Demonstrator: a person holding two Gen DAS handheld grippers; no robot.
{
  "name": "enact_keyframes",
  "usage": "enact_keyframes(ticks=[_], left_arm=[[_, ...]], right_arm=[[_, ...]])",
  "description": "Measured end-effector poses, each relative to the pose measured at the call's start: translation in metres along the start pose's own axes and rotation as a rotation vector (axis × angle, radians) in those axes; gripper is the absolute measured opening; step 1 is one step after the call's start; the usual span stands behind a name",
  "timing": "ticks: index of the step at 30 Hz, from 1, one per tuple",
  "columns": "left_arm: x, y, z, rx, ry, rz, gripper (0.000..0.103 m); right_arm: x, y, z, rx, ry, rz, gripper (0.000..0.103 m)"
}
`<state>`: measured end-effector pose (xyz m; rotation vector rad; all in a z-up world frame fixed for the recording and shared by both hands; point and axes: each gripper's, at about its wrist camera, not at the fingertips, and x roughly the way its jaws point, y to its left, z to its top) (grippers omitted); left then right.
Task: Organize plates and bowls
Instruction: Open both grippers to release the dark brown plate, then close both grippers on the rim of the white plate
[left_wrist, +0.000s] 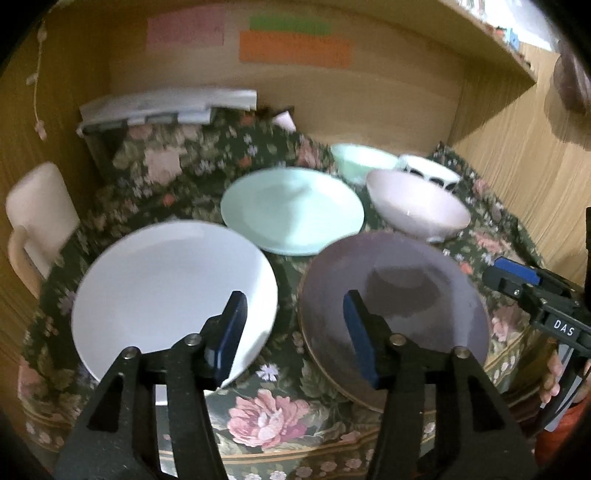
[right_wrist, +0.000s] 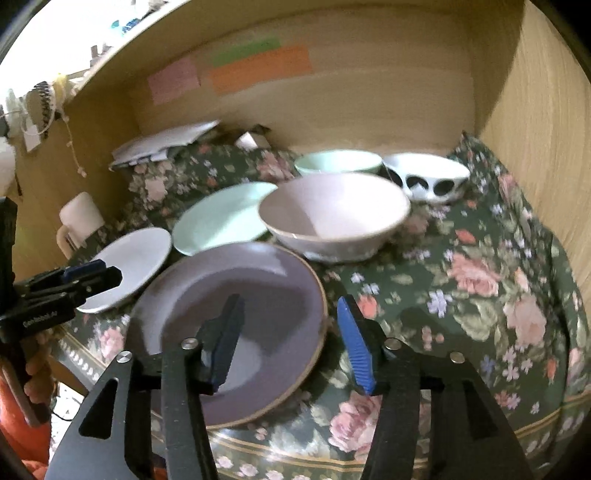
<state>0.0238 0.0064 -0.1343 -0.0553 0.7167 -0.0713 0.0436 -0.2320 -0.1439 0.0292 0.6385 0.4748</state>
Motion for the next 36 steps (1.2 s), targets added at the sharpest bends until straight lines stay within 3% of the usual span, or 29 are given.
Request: enact_keyframes(ticks=[7, 14, 22, 30, 36], left_arm=[[-0.027, 0.015, 0.01, -0.012, -0.089, 0.052, 0.081], [-0.036, 0.048, 0.007, -0.065, -0.106, 0.123, 0.091], [-0.024, 0.105, -0.008, -0.156, -0.031, 0.193, 0.092], [-0.014, 0.145, -0.021, -0.157, -0.007, 0.232, 0.092], [-0.006, 0.161, -0.019, -0.205, 0.037, 0.181, 0.082]], right_arm=[[0.0, 0.023, 0.017, -0.051, -0.047, 0.051, 0.058], [0.017, 0.054, 0.031, -0.122, -0.046, 0.122, 0.06], [0.049, 0.093, 0.037, -0.194, 0.004, 0.179, 0.061], [0.088, 0.125, 0.039, -0.202, 0.099, 0.219, 0.061], [0.114, 0.143, 0.039, -0.202, 0.144, 0.2, 0.053]])
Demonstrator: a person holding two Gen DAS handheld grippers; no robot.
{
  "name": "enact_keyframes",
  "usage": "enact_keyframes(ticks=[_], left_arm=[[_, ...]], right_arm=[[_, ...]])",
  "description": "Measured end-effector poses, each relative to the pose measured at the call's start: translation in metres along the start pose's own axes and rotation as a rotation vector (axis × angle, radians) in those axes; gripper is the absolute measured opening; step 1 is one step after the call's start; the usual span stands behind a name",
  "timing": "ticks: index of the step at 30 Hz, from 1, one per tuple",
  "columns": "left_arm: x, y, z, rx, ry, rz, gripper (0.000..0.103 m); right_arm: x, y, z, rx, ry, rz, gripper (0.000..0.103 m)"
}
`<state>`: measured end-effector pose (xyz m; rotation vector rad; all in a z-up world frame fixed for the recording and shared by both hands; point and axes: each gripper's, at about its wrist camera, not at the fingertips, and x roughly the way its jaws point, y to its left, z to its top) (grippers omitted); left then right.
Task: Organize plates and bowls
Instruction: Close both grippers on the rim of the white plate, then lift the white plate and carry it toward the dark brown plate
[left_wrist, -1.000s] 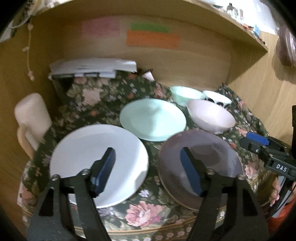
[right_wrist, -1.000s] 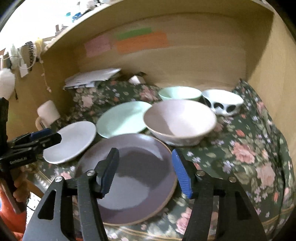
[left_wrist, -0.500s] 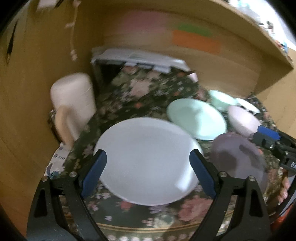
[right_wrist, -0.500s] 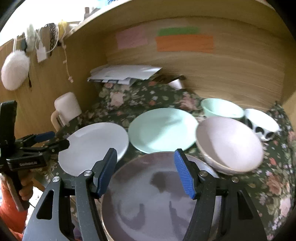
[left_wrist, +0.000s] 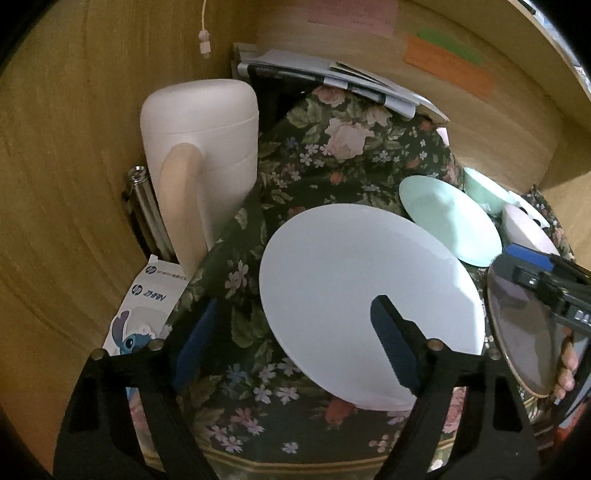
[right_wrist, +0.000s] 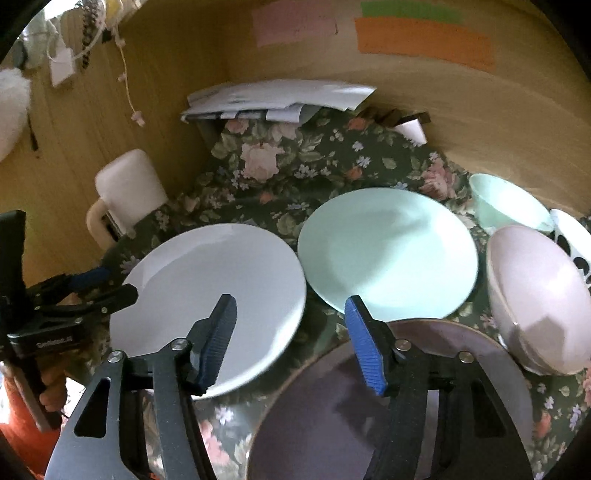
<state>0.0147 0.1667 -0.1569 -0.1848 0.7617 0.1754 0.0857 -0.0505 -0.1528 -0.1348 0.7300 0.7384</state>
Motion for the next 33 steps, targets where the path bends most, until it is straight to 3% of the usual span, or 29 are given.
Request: enact_keyframes(ticks=[5, 11, 19, 27, 33], left_arm=[[0.008, 0.006, 0.002, 0.008, 0.024, -0.021, 0.068], [0.01, 0.011, 0.003, -0.004, 0.032, -0.045, 0.061], [0.008, 0.01, 0.0, 0.021, 0.044, -0.073, 0.047], [0.009, 0.008, 0.001, 0.017, 0.066, -0.099, 0.042], [0.016, 0.003, 0.003, 0.026, 0.082, -0.069, 0.042]], right_arm=[[0.025, 0.0, 0.003, 0.029, 0.107, 0.024, 0.037], [0.037, -0.002, 0.003, 0.039, 0.162, -0.002, 0.031], [0.053, 0.004, 0.004, 0.026, 0.215, -0.016, 0.029], [0.056, 0.005, 0.005, 0.029, 0.229, 0.001, 0.029], [0.057, 0.005, 0.005, 0.032, 0.227, 0.01, 0.029]])
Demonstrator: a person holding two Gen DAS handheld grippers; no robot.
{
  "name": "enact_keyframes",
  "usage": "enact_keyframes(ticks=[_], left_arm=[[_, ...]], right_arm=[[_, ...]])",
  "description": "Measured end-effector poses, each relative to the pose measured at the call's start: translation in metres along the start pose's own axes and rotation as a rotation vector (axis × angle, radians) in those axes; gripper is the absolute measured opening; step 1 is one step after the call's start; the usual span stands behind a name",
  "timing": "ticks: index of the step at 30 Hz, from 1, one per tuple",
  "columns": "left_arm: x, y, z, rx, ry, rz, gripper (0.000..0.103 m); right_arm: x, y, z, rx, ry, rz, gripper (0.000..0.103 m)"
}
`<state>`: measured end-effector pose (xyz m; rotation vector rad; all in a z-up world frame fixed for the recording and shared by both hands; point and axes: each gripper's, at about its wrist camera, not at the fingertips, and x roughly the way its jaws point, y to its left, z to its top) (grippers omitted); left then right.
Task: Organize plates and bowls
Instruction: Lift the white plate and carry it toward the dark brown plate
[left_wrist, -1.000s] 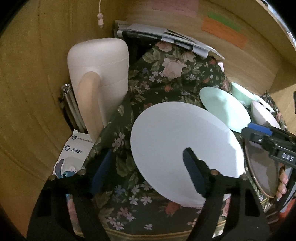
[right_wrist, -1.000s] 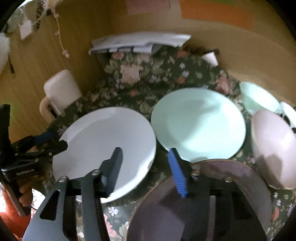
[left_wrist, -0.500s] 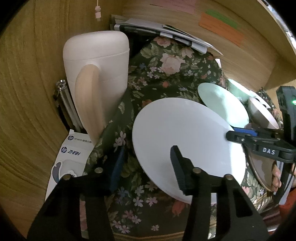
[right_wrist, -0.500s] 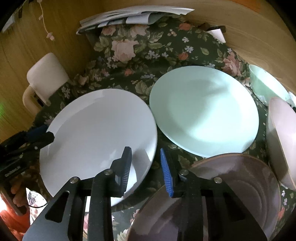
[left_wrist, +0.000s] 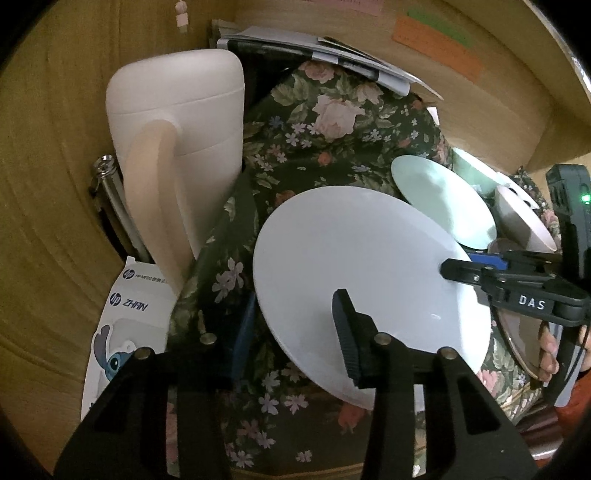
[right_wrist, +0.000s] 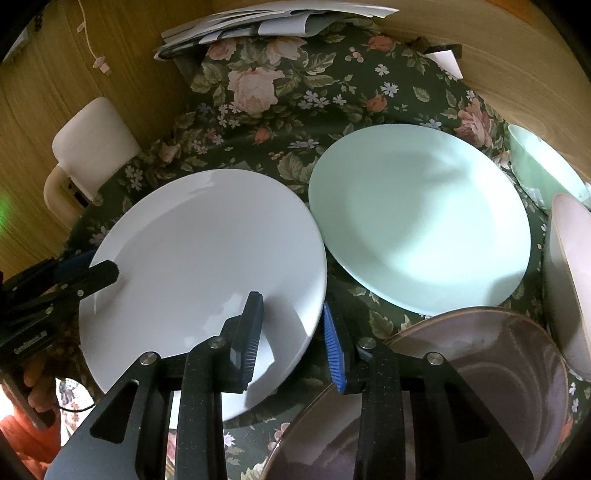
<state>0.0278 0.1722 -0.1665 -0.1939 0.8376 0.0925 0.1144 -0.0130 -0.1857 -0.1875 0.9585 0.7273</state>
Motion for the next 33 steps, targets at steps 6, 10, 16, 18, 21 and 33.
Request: enact_keyframes(ticks=[6, 10, 16, 18, 21, 33], left_arm=[[0.007, -0.002, 0.002, -0.005, 0.026, 0.03, 0.04], [0.008, -0.001, 0.003, -0.023, 0.034, 0.032, 0.04], [0.008, 0.001, 0.003, -0.041, 0.042, 0.018, 0.04], [0.007, 0.001, 0.003, -0.05, 0.042, 0.019, 0.04], [0.007, 0.0, 0.002, -0.052, 0.041, 0.013, 0.04], [0.013, 0.002, 0.002, -0.032, 0.081, -0.021, 0.035]], right_arm=[[-0.003, 0.002, -0.001, -0.011, -0.019, -0.009, 0.028], [-0.007, 0.002, -0.003, -0.013, -0.042, -0.007, 0.026], [-0.01, 0.003, -0.005, -0.012, -0.066, -0.008, 0.025], [-0.012, 0.005, -0.005, -0.014, -0.077, -0.011, 0.025], [-0.016, 0.004, -0.007, -0.021, -0.086, -0.018, 0.025], [-0.004, 0.002, -0.005, -0.028, -0.022, -0.017, 0.029]])
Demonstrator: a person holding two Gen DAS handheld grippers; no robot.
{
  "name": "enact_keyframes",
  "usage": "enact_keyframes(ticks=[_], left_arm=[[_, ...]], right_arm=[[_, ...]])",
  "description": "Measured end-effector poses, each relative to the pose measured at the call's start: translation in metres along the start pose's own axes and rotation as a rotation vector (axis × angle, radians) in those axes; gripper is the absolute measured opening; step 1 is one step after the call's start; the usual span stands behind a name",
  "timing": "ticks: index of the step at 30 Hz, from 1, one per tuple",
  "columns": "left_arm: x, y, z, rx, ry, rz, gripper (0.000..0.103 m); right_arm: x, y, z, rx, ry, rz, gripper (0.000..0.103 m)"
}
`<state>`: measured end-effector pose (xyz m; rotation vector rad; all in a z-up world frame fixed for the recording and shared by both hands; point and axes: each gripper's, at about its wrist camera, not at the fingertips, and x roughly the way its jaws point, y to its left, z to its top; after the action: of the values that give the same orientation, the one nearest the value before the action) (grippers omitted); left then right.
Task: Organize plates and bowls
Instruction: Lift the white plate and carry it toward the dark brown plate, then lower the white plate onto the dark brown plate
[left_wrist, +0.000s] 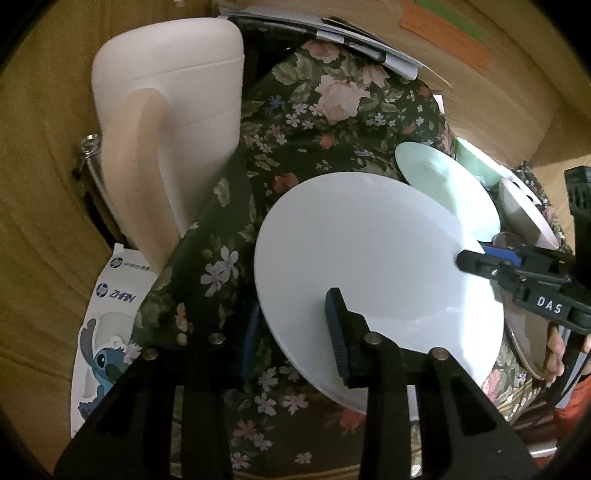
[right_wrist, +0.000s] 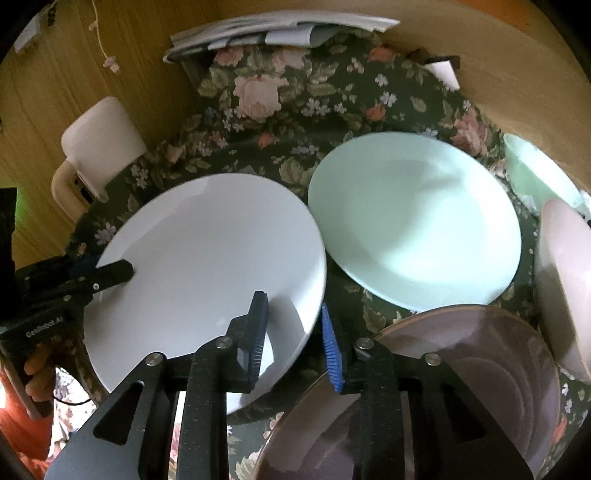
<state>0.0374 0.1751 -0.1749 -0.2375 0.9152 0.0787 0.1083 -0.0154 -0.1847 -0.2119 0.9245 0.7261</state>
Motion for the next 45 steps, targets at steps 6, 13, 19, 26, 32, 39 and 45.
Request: enact_keyframes(ticks=[6, 13, 19, 26, 32, 39, 45], left_arm=[[-0.001, -0.002, 0.001, -0.01, -0.006, 0.004, 0.035], [-0.011, -0.009, 0.001, 0.005, -0.039, 0.012, 0.035], [-0.022, -0.015, 0.005, 0.018, -0.077, 0.015, 0.035], [-0.031, -0.026, 0.008, 0.029, -0.123, 0.003, 0.035], [-0.037, -0.042, 0.008, 0.05, -0.151, -0.006, 0.035], [-0.041, -0.06, 0.007, 0.07, -0.166, -0.023, 0.035], [-0.046, -0.077, 0.005, 0.084, -0.173, -0.04, 0.035]], right_arm=[[-0.004, 0.001, -0.003, 0.004, -0.027, -0.007, 0.026], [-0.016, -0.001, -0.004, 0.012, -0.076, -0.019, 0.026], [-0.034, -0.002, -0.006, 0.014, -0.123, -0.022, 0.026], [-0.054, -0.007, -0.005, 0.03, -0.174, -0.021, 0.026], [-0.073, -0.014, -0.01, 0.045, -0.213, -0.027, 0.026], [-0.092, -0.026, -0.017, 0.062, -0.245, -0.037, 0.026], [-0.108, -0.036, -0.027, 0.074, -0.268, -0.054, 0.026]])
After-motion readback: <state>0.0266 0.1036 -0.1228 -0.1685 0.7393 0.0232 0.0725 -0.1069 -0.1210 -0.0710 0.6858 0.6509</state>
